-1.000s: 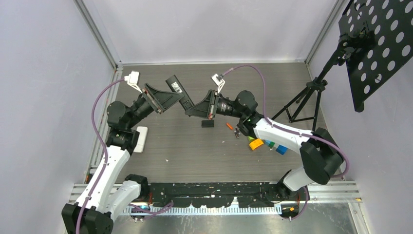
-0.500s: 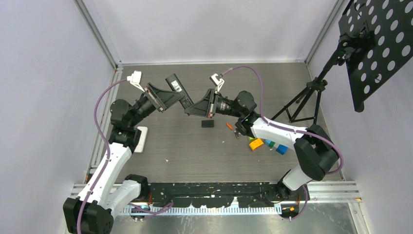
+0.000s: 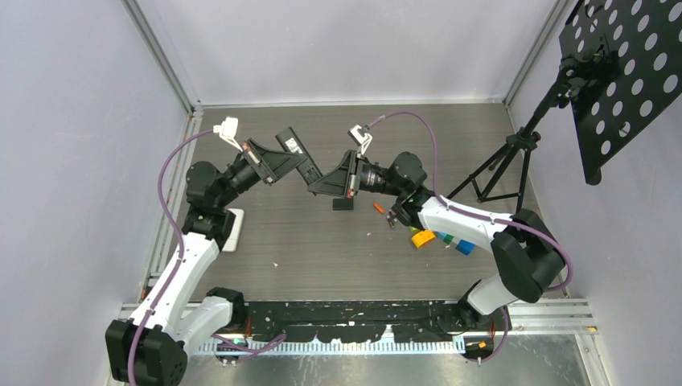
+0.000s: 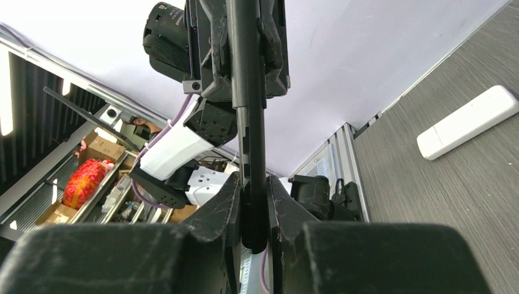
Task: Load the batteries into the remote control
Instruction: Adjust the remote control.
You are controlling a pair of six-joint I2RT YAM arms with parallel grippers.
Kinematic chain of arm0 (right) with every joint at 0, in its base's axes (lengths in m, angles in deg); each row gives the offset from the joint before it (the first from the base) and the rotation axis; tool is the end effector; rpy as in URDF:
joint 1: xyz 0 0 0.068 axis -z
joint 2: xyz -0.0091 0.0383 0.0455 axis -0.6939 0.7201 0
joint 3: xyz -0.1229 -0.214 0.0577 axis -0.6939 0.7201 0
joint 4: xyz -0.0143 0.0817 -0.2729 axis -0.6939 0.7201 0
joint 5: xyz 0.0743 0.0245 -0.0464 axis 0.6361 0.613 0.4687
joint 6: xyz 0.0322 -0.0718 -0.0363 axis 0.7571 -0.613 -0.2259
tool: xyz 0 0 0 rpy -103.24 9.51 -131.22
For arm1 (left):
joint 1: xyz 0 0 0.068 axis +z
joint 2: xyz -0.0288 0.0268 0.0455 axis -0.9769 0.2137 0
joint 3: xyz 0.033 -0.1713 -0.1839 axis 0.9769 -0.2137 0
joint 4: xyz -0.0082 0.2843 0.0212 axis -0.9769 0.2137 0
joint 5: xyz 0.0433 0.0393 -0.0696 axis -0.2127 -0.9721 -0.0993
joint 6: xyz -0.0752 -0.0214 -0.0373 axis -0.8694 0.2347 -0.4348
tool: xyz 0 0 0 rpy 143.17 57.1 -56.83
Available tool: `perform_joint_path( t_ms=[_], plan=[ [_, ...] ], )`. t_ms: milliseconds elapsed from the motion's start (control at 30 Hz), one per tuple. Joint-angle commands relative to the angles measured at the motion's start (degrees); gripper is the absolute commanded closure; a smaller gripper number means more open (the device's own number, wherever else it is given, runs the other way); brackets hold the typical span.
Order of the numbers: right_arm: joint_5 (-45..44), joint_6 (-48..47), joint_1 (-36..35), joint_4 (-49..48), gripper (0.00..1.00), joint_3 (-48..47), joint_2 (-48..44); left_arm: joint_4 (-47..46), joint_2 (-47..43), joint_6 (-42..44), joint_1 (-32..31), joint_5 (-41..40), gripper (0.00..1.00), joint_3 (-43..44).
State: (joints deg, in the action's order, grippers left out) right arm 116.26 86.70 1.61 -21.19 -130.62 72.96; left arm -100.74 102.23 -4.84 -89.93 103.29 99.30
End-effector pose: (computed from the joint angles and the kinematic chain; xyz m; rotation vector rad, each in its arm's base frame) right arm 0.2525 0.2979 0.2883 -0.4121 1.6434 1.9936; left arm 0.2639 -0.1070 0.3473 -0.0892 1.5902 -1.5754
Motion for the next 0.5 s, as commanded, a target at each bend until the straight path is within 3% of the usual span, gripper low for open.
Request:
perform_joint_path(
  t_ms=[0, 33, 67, 133, 300, 467],
  plan=[
    [3.0, -4.8, -0.3, 9.8, 0.66, -1.1, -3.7, 0.7, -0.7, 9.6, -0.1, 0.5, 1.00, 1.0],
    [1.7, -7.5, -0.2, 14.4, 0.47, -1.2, -4.8, 4.7, -1.5, 13.5, -0.1, -0.1, 1.00, 1.6],
    [-0.1, -10.7, -0.1, 18.9, 0.34, -1.2, -6.4, 8.1, -2.3, 17.4, -0.1, -0.9, 1.00, 2.1],
    [-4.3, -17.2, 0.1, 28.1, 0.23, -1.3, -9.6, 11.6, -3.5, 23.3, -0.1, 0.1, 1.00, 2.7],
    [-15.8, -27.8, 0.6, 41.6, 0.21, -0.3, -17.2, 16.7, -4.7, 32.6, -0.1, 4.7, 1.00, 3.6],
    [-29.9, -33.5, 0.7, 56.4, 0.36, -2.7, -18.7, 19.3, -6.0, 35.8, -0.1, 2.6, 1.00, 4.3]
  ],
)
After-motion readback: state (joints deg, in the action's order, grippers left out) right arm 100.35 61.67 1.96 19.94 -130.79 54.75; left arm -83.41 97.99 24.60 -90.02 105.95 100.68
